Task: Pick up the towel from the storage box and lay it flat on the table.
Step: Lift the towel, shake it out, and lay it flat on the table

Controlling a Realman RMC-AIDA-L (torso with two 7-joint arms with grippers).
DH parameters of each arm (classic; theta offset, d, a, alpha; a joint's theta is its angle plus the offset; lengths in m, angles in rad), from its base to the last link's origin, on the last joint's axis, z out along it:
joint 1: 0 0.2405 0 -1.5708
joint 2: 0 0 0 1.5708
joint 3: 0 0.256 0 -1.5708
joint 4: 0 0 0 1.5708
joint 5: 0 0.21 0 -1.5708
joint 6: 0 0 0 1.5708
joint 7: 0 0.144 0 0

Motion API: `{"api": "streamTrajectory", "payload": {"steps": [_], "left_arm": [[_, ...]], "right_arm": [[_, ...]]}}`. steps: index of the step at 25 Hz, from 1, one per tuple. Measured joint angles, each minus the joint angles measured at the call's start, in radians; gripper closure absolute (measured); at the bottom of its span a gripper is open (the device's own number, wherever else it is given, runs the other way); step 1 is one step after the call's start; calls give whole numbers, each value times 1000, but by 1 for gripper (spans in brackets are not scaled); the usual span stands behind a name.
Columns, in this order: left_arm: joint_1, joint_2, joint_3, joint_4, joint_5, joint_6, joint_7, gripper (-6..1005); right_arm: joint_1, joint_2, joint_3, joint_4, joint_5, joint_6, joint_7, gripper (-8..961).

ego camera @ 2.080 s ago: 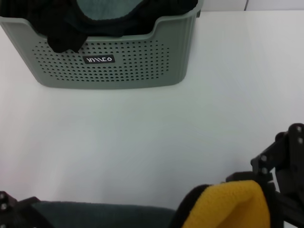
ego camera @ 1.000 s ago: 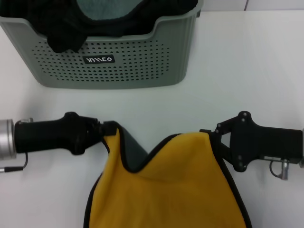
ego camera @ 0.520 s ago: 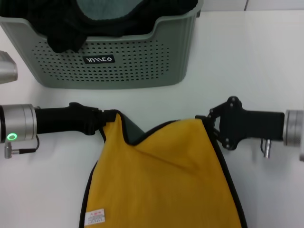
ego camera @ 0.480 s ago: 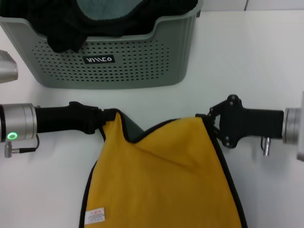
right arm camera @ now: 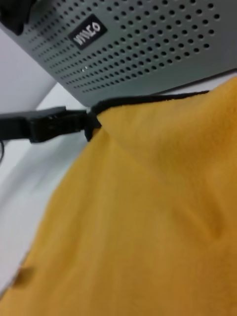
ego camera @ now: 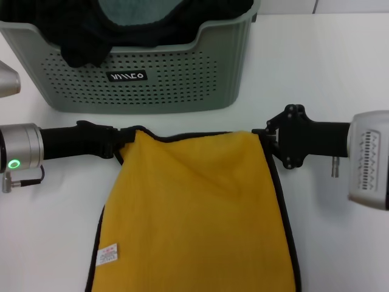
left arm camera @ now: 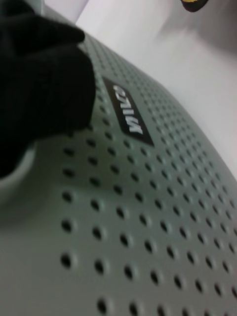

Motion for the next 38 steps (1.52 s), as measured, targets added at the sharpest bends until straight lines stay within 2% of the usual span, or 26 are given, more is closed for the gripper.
{"api": "streamTrajectory", "payload": {"steps": [7, 20, 27, 38], "left_arm": [[0, 1, 1, 1, 2, -35, -2, 987], [2, 6, 8, 46, 17, -53, -27, 988], [2, -18, 14, 128, 110, -52, -93, 985], [29, -38, 16, 222, 139, -41, -103, 974]], "right_arm": [[-18, 0, -145, -75, -6, -173, -32, 912], [-84, 1, -175, -151, -7, -237, -107, 910], [-94, 2, -232, -157, 5, -316, -135, 909], [-98, 1, -254, -169, 8, -335, -136, 908]]}}
